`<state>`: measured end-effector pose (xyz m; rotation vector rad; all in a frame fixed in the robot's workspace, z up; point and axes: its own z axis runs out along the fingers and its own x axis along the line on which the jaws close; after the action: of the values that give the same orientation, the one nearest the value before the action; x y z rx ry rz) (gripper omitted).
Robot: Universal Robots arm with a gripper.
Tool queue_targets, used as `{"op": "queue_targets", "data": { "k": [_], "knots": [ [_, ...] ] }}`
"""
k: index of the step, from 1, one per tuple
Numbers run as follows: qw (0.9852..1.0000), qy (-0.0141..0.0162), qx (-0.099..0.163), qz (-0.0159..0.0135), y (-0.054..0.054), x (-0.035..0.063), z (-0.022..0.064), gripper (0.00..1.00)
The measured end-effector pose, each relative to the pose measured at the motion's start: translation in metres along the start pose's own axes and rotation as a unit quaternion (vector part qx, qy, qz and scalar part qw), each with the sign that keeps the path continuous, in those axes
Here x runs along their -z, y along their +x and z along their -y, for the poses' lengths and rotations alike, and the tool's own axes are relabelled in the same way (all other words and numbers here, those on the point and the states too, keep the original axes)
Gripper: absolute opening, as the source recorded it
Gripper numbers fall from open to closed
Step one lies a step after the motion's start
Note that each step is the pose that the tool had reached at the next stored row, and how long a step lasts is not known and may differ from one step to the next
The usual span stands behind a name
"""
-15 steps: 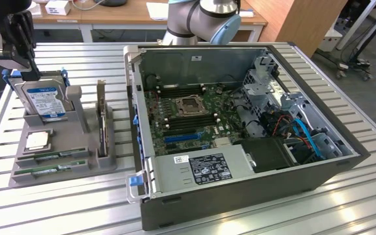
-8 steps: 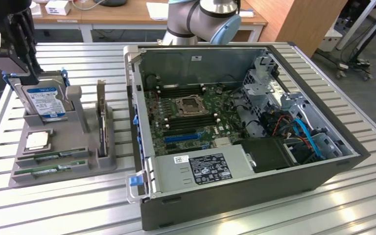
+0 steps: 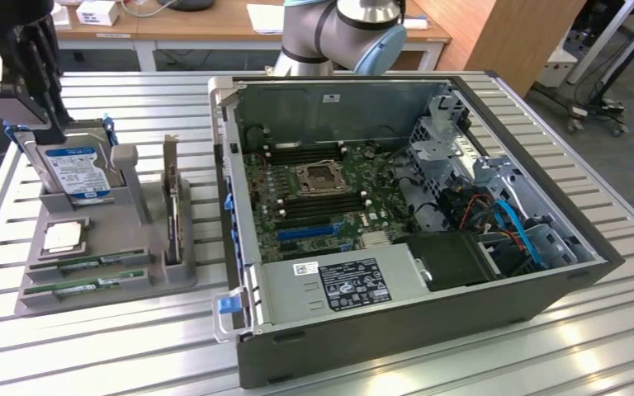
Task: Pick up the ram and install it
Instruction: 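Pick up the ram and move it above insertion slot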
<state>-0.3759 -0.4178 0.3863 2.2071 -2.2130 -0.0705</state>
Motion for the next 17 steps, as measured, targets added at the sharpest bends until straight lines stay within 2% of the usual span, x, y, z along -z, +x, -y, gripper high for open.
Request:
{"op": "queue_targets", "data": {
  "k": [17],
  "knots": [
    [1.0,0.0,0.0,0.0,0.0,-0.0138,0.0006,0.36]
  ]
}}
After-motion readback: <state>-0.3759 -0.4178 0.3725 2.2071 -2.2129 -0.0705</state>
